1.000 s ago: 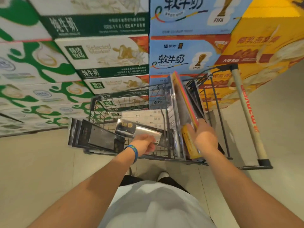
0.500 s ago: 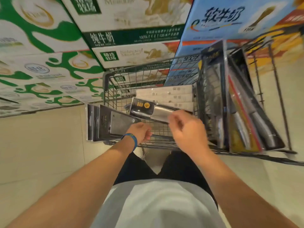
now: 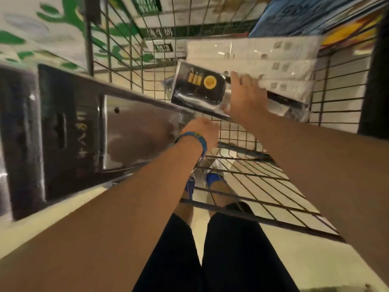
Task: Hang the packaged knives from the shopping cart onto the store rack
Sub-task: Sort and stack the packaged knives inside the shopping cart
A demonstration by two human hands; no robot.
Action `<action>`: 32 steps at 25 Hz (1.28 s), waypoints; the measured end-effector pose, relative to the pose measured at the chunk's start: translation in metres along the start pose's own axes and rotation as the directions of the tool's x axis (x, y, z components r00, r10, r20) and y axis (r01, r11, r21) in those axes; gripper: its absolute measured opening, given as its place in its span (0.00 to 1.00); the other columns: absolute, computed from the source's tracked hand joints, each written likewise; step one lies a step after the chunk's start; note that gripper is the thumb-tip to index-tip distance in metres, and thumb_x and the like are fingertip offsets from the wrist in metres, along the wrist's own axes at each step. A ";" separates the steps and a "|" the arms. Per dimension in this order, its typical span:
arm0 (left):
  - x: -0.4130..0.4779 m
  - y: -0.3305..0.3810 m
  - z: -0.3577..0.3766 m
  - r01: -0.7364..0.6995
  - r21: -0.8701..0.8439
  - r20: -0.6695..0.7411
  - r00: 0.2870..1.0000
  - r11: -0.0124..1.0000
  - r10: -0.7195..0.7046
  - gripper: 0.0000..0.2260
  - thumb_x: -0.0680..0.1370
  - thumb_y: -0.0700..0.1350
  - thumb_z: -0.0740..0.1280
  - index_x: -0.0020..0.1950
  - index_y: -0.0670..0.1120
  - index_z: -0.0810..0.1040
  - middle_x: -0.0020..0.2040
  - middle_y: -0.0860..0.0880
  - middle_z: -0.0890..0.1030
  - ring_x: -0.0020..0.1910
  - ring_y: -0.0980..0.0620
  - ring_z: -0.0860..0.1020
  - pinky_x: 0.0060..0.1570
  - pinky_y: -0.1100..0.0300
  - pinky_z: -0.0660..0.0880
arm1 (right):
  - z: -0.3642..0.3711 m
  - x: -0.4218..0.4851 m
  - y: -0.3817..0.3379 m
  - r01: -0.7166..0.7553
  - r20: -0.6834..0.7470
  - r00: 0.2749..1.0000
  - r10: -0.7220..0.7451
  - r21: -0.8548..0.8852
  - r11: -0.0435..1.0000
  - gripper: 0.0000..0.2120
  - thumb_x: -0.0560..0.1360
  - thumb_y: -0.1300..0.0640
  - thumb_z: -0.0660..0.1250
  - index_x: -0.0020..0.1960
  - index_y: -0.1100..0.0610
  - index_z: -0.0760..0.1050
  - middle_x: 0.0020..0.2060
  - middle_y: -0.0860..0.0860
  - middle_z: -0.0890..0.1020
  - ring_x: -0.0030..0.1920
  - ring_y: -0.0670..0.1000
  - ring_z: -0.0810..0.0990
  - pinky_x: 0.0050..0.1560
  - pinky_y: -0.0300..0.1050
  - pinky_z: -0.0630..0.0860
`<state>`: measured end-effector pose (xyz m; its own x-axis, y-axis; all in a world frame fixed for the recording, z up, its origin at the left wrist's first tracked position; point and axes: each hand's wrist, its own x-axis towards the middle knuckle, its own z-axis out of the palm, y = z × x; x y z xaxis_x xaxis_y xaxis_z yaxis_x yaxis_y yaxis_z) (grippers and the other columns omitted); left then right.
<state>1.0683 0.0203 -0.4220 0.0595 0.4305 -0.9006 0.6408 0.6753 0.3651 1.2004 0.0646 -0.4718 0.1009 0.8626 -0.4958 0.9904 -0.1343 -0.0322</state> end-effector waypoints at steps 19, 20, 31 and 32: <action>-0.114 0.032 -0.053 0.315 -0.444 0.077 0.946 0.839 -0.315 0.08 0.83 0.44 0.62 0.48 0.43 0.77 0.43 0.47 0.79 0.37 0.51 0.77 0.30 0.59 0.79 | -0.089 -0.094 0.010 -0.043 -0.094 0.991 0.095 0.452 0.891 0.06 0.79 0.54 0.71 0.54 0.50 0.76 0.33 0.39 0.71 0.34 0.44 0.72 0.29 0.36 0.60; -0.123 0.038 -0.059 0.282 -0.434 0.057 0.956 0.855 -0.287 0.08 0.84 0.42 0.61 0.54 0.40 0.79 0.47 0.44 0.80 0.40 0.49 0.78 0.35 0.56 0.80 | -0.104 -0.105 0.007 -0.055 -0.108 0.985 0.135 0.547 0.835 0.06 0.78 0.53 0.72 0.52 0.50 0.76 0.33 0.39 0.71 0.35 0.44 0.72 0.30 0.36 0.60; -0.277 0.130 -0.020 -0.005 -0.632 0.314 0.912 0.775 0.262 0.33 0.76 0.73 0.49 0.56 0.51 0.82 0.48 0.54 0.85 0.52 0.51 0.80 0.56 0.51 0.74 | -0.317 -0.228 0.011 0.436 -0.066 0.783 0.619 0.768 -0.470 0.10 0.73 0.68 0.75 0.49 0.55 0.79 0.44 0.52 0.87 0.47 0.52 0.85 0.52 0.52 0.81; -0.290 0.143 -0.012 -0.038 -0.731 0.259 0.908 0.681 0.330 0.29 0.76 0.73 0.53 0.52 0.55 0.84 0.47 0.56 0.86 0.52 0.53 0.80 0.58 0.51 0.73 | -0.326 -0.240 0.020 0.436 -0.018 0.809 0.587 0.687 -0.581 0.11 0.74 0.68 0.73 0.53 0.57 0.80 0.47 0.54 0.87 0.50 0.55 0.85 0.54 0.54 0.81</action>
<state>1.1338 -0.0003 -0.1059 0.4638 0.4581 -0.7584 -0.1259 0.8814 0.4554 1.2269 0.0141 -0.0706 0.6648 0.6277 -0.4049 -0.5962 0.1194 -0.7939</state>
